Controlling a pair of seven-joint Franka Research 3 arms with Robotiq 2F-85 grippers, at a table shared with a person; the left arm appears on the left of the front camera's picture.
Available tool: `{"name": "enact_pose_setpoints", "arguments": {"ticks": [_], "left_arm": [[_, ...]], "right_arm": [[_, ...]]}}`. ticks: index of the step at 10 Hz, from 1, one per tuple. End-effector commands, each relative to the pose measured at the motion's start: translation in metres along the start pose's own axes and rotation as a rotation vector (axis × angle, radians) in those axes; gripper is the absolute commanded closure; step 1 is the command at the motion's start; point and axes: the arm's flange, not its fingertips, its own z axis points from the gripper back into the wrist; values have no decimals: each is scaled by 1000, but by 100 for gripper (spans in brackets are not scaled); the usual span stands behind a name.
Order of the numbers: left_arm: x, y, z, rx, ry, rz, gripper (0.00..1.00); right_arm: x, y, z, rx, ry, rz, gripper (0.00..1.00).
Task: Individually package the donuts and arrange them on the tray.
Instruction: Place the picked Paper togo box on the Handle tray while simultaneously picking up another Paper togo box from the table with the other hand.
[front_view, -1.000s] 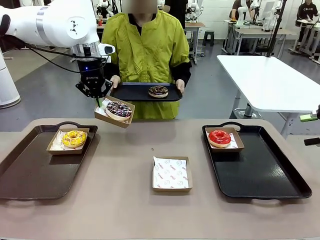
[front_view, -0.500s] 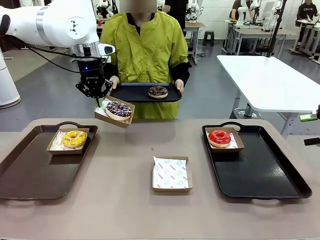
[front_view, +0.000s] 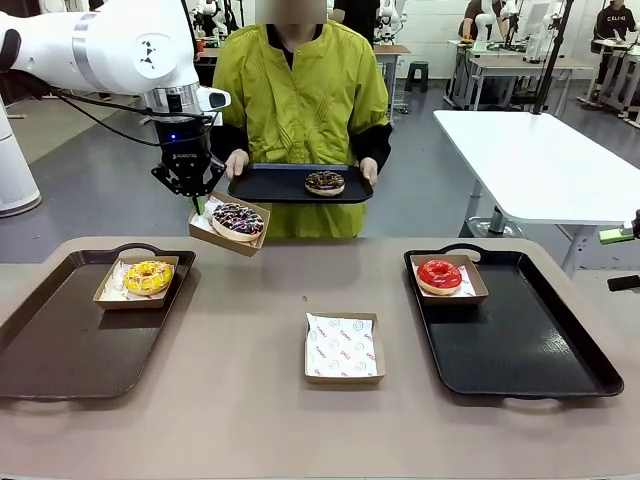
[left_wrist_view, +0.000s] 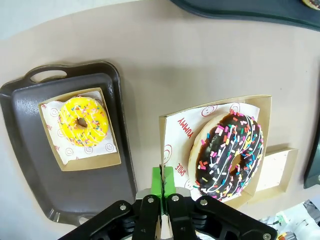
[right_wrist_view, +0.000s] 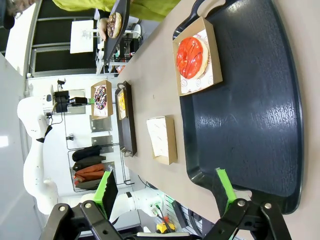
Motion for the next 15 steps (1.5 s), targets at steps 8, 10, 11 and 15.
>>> {"name": "enact_pose_setpoints", "arguments": {"ticks": [8,10,11,15], "left_arm": [[-145,147,12,-29,33,-108,99],[-160,169,-3,-13,35,-111,99],[-163,178,-10,-7,34,-120,99],[-161,176,-12,-14,61,-93,99]], "right_arm": [[-22,183,-157,-635,198,113,0],[-41,199,-199,-729,195,145,0],[-46,202,-215,-754,196,156,0],[-54,206,-218,-726,223,172,0]]}}
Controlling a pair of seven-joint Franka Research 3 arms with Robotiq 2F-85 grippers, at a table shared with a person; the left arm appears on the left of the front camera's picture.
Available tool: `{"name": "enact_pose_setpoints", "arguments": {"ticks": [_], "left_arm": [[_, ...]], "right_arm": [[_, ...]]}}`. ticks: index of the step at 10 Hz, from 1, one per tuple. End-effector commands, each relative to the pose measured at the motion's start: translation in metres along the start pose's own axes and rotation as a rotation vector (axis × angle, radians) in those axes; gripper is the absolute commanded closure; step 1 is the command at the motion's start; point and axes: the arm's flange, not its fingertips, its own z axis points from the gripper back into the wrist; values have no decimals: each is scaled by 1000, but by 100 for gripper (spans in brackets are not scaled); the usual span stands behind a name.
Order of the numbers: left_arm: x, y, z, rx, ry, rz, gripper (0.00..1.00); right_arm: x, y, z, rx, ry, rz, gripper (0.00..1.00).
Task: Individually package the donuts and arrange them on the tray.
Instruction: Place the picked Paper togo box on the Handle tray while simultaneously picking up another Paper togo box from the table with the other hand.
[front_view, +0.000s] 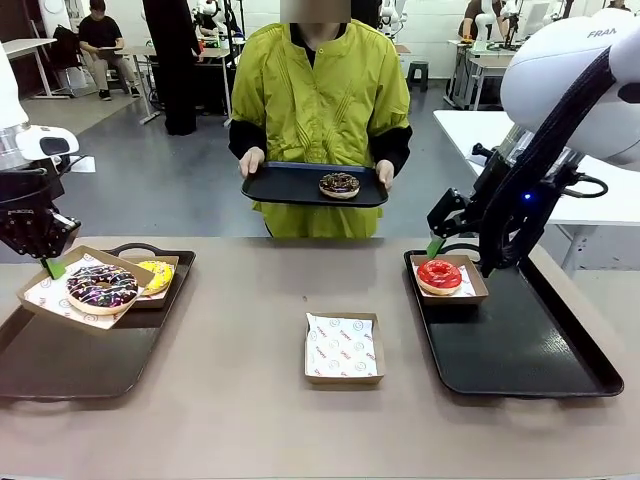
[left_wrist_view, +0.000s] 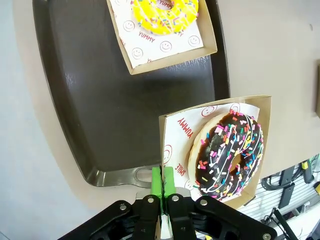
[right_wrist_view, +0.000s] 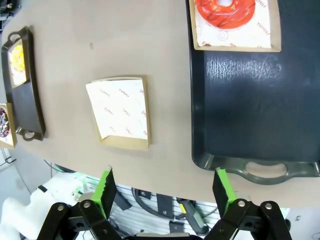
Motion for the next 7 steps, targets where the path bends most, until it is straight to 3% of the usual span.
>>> {"name": "enact_pose_setpoints", "arguments": {"ticks": [1,4,7], "left_arm": [[0,-2,4,-3,7,7,99],[0,0,0,0,0,0,99],[-9,16,-12,23,-29,90,99]], "right_arm": [[1,-1,3,-3,-9,-8,0],[2,-4,3,6,-5,-9,0],[-9,45,-46,-124,15,28,0]]}}
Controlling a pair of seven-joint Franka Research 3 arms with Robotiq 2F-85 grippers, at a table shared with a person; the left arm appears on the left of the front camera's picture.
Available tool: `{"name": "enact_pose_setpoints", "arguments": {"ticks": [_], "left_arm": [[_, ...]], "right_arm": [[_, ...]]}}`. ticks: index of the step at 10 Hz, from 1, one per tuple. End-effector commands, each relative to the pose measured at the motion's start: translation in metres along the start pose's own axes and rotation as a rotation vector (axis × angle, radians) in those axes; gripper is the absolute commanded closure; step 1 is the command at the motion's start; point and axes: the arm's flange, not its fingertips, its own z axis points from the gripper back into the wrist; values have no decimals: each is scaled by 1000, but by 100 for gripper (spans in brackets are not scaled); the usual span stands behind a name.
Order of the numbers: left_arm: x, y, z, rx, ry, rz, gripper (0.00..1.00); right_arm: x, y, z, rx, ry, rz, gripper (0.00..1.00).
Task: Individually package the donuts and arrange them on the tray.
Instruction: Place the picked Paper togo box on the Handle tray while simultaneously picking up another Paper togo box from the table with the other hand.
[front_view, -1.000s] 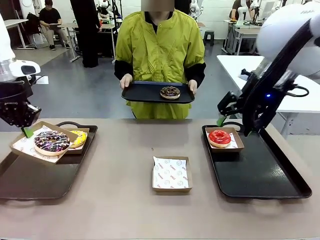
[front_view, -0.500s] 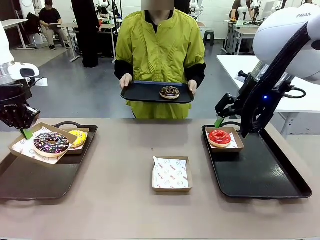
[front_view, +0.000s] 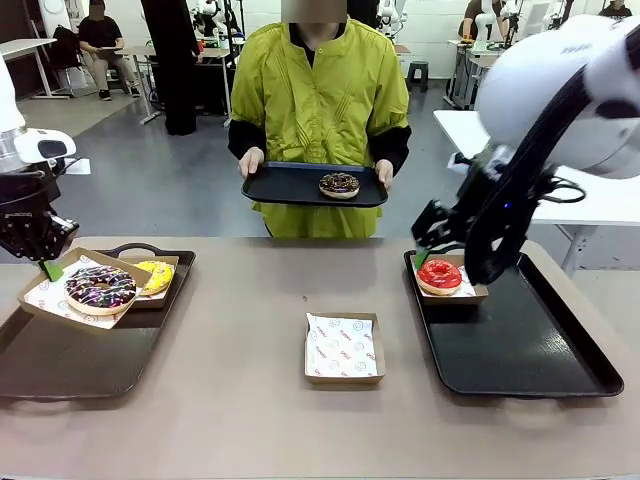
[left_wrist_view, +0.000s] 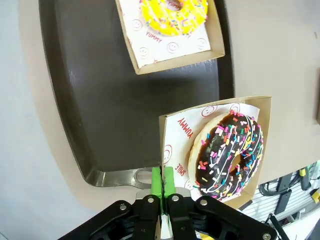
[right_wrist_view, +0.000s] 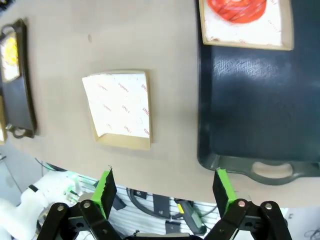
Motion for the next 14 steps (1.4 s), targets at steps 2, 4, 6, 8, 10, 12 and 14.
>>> {"name": "enact_pose_setpoints", "arguments": {"ticks": [2,4,6,8,10,12,14], "left_arm": [[-20,30,-13,37,-48,108,99],[-31,55,-23,35,-60,162,99],[-32,76,-36,14,-57,196,99],[-31,85,-49,1,-51,204,99],[-23,87,-61,16,-39,200,99],[-21,83,-67,37,-17,190,99],[-25,85,-60,-2,-24,210,99]], "right_arm": [[1,47,-51,-123,16,20,0],[5,62,-84,-161,40,24,0],[14,67,-114,-175,25,24,0],[15,66,-138,-186,11,22,0],[16,68,-158,-198,-14,26,0],[12,73,-167,-225,-21,37,0],[14,63,-155,-178,16,50,0]]}}
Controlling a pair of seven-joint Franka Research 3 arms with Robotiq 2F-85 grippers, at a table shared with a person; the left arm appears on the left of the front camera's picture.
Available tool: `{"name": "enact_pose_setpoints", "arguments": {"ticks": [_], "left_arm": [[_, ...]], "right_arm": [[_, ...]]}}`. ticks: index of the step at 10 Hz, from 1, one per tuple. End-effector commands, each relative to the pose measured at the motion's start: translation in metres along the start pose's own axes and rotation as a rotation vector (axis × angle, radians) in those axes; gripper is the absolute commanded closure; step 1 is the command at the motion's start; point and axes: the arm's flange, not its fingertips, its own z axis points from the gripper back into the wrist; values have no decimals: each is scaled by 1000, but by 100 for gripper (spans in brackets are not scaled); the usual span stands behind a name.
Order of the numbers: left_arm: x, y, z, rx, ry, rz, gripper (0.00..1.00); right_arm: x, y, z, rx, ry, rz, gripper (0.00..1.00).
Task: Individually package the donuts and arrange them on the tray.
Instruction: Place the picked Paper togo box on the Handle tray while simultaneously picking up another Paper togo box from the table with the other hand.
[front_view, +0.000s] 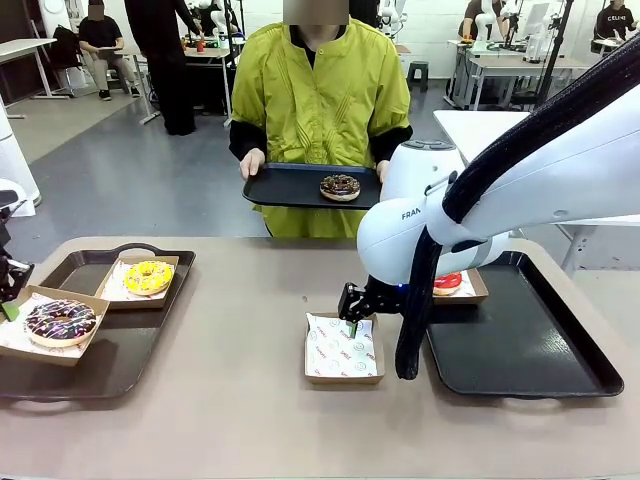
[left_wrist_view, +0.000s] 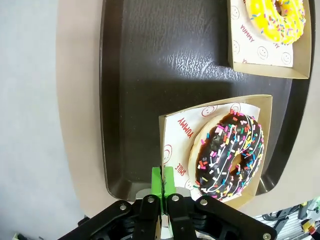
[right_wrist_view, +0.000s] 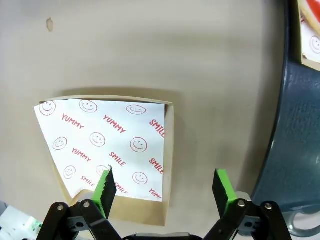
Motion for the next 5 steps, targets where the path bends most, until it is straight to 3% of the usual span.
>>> {"name": "enact_pose_setpoints", "arguments": {"ticks": [1,5], "left_arm": [[-2,1,6,-6,-10,6,99],[7,-9,-9,3,3,-30,99]], "right_arm": [[0,-3,4,12,6,-1,0],[3,4,-19,-49,-2,-16,0]]}}
